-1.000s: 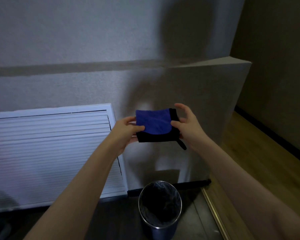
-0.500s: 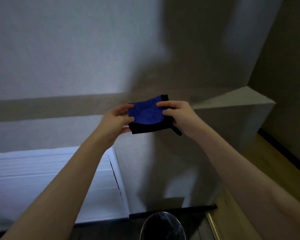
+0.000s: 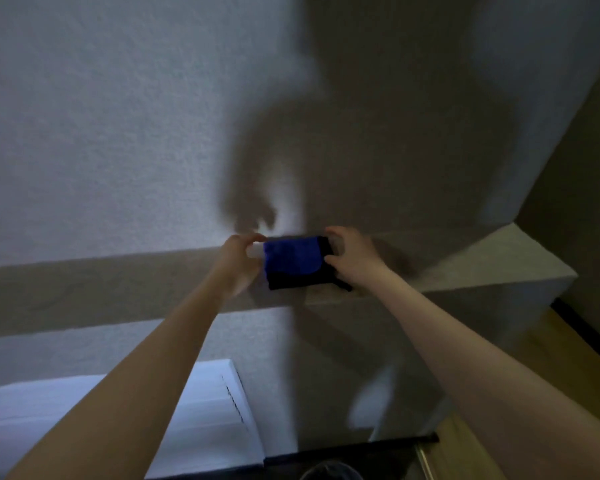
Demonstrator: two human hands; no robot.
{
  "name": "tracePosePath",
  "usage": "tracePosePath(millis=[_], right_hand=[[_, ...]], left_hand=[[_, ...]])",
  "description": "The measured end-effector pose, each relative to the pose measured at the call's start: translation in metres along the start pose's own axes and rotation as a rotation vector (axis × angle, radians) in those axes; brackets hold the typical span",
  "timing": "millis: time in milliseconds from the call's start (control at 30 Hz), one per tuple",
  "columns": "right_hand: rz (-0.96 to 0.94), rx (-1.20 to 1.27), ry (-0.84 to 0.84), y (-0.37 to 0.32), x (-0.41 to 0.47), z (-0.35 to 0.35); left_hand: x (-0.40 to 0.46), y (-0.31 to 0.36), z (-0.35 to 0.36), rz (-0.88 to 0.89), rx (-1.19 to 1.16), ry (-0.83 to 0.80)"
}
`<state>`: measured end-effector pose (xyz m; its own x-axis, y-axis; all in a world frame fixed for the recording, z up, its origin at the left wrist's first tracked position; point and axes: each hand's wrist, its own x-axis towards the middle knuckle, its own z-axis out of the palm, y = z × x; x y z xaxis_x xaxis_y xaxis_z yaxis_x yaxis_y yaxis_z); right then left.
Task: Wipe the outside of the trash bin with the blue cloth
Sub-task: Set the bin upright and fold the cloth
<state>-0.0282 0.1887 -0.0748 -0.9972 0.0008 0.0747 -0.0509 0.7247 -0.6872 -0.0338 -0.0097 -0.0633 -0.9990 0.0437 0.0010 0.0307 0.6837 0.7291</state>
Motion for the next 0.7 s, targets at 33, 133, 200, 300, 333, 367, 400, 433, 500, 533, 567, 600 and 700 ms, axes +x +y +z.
tracePosePath(millis=[33,133,200,300,333,367,400,433,500,533,567,600,700], right_hand=[[-0.058,-0.051,0.022,0.003,-0.003,0.0],[-0.15,-0.132,-0.057,0.009,-0.013,0.003],[-0.198,-0.179,-0.117,0.013,-0.021,0.008],[-0.256,-0.249,-0.144,0.02,-0.034,0.016],[-0.266,-0.256,-0.135,0.023,-0.037,0.018],[-0.267,-0.257,-0.115,0.025,-0.04,0.019],[-0.27,-0.259,-0.096,0.027,-0.042,0.021],[-0.27,-0.266,-0.089,0.028,-0.044,0.022],[-0.273,-0.267,-0.078,0.028,-0.044,0.024],[-0.27,-0.269,-0.07,0.028,-0.044,0.025],[-0.255,-0.27,-0.074,0.027,-0.044,0.024],[-0.25,-0.273,-0.072,0.026,-0.044,0.025],[-0.21,-0.28,-0.126,0.022,-0.048,0.02]], left_hand=[[-0.002,-0.006,0.002,0.07,0.055,0.008],[-0.01,-0.019,0.006,0.177,0.153,-0.031],[-0.017,-0.023,0.011,0.237,0.308,-0.08],[-0.028,-0.027,0.016,0.345,0.476,-0.05],[-0.029,-0.029,0.016,0.363,0.485,-0.02],[-0.03,-0.03,0.015,0.368,0.489,-0.006],[-0.03,-0.031,0.015,0.38,0.491,0.008],[-0.03,-0.031,0.014,0.371,0.497,-0.008],[-0.03,-0.031,0.015,0.34,0.518,-0.031],[-0.028,-0.03,0.016,0.314,0.534,-0.044],[-0.028,-0.026,0.015,0.27,0.547,-0.079],[-0.028,-0.023,0.014,0.235,0.57,-0.101],[-0.031,-0.009,0.007,0.101,0.635,-0.258]])
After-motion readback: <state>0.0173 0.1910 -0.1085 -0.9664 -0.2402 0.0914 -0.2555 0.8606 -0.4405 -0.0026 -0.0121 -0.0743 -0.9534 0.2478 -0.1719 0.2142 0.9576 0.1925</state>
